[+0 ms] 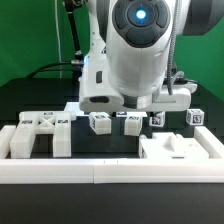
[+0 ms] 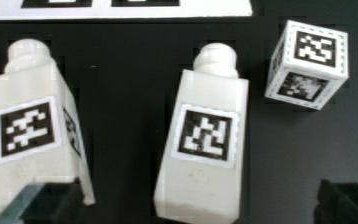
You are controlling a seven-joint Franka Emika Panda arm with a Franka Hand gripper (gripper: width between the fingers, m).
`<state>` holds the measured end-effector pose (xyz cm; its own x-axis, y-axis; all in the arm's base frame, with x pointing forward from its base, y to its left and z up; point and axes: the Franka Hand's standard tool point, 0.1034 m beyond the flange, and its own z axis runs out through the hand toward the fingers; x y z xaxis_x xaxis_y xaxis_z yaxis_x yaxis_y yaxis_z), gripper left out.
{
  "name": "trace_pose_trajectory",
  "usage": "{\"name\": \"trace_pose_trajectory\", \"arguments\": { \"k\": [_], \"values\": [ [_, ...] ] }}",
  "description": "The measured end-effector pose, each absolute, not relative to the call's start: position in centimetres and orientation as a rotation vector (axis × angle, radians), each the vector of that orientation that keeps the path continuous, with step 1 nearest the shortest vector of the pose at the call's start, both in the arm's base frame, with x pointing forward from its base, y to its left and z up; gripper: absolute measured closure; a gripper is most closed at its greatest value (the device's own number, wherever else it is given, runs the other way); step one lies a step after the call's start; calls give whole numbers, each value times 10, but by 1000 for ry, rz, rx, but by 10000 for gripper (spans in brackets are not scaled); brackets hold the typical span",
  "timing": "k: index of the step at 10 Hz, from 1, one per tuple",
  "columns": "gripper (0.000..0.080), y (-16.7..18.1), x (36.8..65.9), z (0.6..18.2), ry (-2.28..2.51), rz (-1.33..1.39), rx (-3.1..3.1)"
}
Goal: Assemble chair
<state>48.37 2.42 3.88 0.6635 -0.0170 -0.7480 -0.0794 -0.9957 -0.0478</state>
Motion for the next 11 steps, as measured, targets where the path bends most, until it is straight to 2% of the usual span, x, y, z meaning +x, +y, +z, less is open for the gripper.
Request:
{"name": "trace_pose_trajectory", "arguments": {
  "k": [11],
  "values": [
    [150, 28, 465, 13, 116, 1293, -2799]
  ]
}}
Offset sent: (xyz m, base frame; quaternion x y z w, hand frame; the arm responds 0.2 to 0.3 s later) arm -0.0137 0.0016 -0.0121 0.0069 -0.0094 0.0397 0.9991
